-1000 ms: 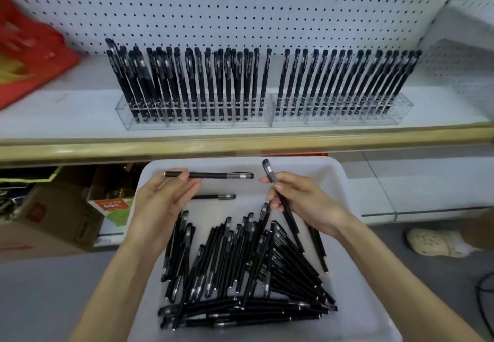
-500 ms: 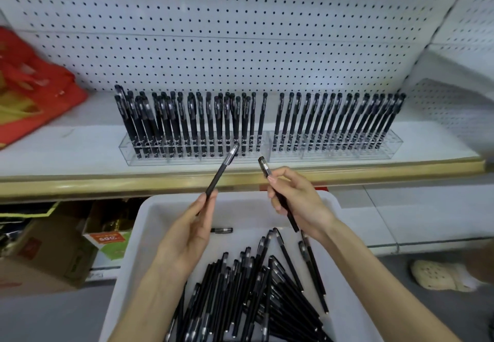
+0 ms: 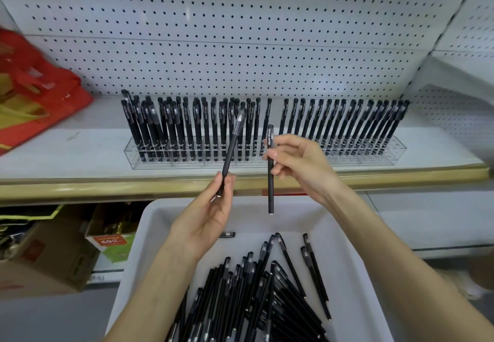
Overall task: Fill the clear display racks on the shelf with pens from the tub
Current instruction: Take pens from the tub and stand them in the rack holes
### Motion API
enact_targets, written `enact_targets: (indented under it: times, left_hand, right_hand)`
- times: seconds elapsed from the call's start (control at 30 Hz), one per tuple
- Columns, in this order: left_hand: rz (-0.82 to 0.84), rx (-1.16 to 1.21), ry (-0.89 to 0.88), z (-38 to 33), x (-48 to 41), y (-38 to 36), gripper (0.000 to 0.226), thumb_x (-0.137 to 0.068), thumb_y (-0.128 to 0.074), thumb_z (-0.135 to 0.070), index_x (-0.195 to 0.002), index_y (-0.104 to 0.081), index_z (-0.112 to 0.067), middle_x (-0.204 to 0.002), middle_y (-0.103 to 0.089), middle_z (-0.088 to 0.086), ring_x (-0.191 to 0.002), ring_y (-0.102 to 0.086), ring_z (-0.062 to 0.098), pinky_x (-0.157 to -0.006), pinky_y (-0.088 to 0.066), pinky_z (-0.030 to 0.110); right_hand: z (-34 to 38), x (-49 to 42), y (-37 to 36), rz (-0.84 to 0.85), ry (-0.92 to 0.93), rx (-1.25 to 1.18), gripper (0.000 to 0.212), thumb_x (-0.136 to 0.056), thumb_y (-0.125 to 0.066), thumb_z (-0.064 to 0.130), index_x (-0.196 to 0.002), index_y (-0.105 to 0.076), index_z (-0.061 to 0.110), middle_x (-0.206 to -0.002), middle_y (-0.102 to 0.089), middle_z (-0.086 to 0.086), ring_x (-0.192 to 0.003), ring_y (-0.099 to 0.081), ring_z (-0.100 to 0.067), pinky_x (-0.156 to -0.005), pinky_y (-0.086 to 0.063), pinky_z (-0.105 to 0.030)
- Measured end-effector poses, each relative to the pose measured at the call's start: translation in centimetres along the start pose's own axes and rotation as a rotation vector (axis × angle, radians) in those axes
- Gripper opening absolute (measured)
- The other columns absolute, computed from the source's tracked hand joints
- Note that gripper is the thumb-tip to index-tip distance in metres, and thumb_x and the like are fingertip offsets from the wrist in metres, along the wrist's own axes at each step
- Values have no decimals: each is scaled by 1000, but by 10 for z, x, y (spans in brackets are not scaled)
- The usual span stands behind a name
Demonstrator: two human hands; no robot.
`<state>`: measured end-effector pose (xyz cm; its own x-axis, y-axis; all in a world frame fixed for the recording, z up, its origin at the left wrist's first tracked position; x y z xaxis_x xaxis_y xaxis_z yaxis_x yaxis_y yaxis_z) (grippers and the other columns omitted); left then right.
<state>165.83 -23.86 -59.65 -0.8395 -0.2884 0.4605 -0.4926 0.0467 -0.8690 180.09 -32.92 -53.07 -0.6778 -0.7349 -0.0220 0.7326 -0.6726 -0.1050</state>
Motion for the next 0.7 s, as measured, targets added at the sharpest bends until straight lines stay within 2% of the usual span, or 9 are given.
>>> enact_targets:
  times: [0.13, 0.27, 0.33, 0.4, 0.47, 0.53, 0.6, 0.7]
  left_hand:
    - [31, -109, -38, -6, -1, 1, 31, -75, -64, -3, -104, -66, 6, -106, -67, 17, -88, -70, 16, -70, -58, 21]
    - [38, -389, -142, -18, -3, -2, 17, -74, -63, -7, -83, -76, 0, -96, -73, 12, -82, -71, 12, -66, -57, 18]
    - [40, -441, -169, -27, -4, -4, 20, -74, -63, -7, -88, -75, 1, -96, -72, 12, -81, -71, 12, -66, -57, 18]
    - [42, -469, -184, -35, -5, -7, 25, -74, -63, -7, -97, -71, 1, -97, -72, 12, -82, -71, 12, -66, -57, 18]
    - [45, -485, -197, -43, -5, -11, 27, -75, -64, -6, -100, -69, 1, -96, -72, 12, -82, -71, 13, -66, -57, 18]
    - [55, -491, -202, -47, -5, -15, 26, -76, -63, -5, -101, -69, 0, -96, -72, 11, -81, -71, 13, -66, -57, 19]
    - [77, -505, -207, -50, -4, -18, 27, -78, -62, -6, -104, -68, 1, -95, -72, 11, -80, -71, 12, -67, -57, 20]
    - [105, -558, -209, -53, -4, -19, 25, -80, -62, -12, -103, -69, -5, -91, -72, 6, -79, -69, 11, -70, -57, 21]
  right_hand:
    - [13, -7, -2, 11, 119, 134, 42, -87, -62, -1, -120, -49, 23, -78, -71, -9, -57, -66, -17, -53, -53, -23]
    - [30, -17, 1, -14, 270, 368, 52, -90, -62, 4, -131, -42, 30, -88, -72, -11, -64, -66, -18, -55, -51, -25]
    - [37, -24, 4, -49, 328, 469, 50, -90, -63, 10, -131, -43, 31, -89, -72, -8, -72, -64, -21, -65, -49, -25]
    - [43, -31, 6, -69, 371, 512, 49, -89, -65, 13, -130, -45, 32, -89, -72, -7, -77, -62, -16, -74, -47, -26]
    - [49, -38, 7, -74, 398, 520, 48, -88, -66, 14, -128, -46, 33, -88, -72, -7, -79, -64, -10, -79, -51, -29]
    - [55, -42, 8, -95, 416, 504, 47, -87, -67, 13, -124, -48, 37, -90, -70, -8, -82, -67, -16, -85, -55, -34]
    - [58, -44, 11, -133, 435, 491, 47, -87, -68, 12, -119, -49, 39, -94, -67, -8, -80, -68, -17, -87, -56, -35]
    - [58, -44, 12, -193, 478, 514, 45, -87, -67, 11, -119, -48, 37, -98, -63, 0, -80, -68, -7, -89, -55, -30]
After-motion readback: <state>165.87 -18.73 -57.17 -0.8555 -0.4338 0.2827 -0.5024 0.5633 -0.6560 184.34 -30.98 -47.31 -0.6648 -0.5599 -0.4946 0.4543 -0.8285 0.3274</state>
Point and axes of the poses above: each hand's wrist, its own x-axis away from the middle knuckle, its own y-axis out of the back of the hand, z = x × y, the point moved 7 cm from there along -x, towards the middle knuckle
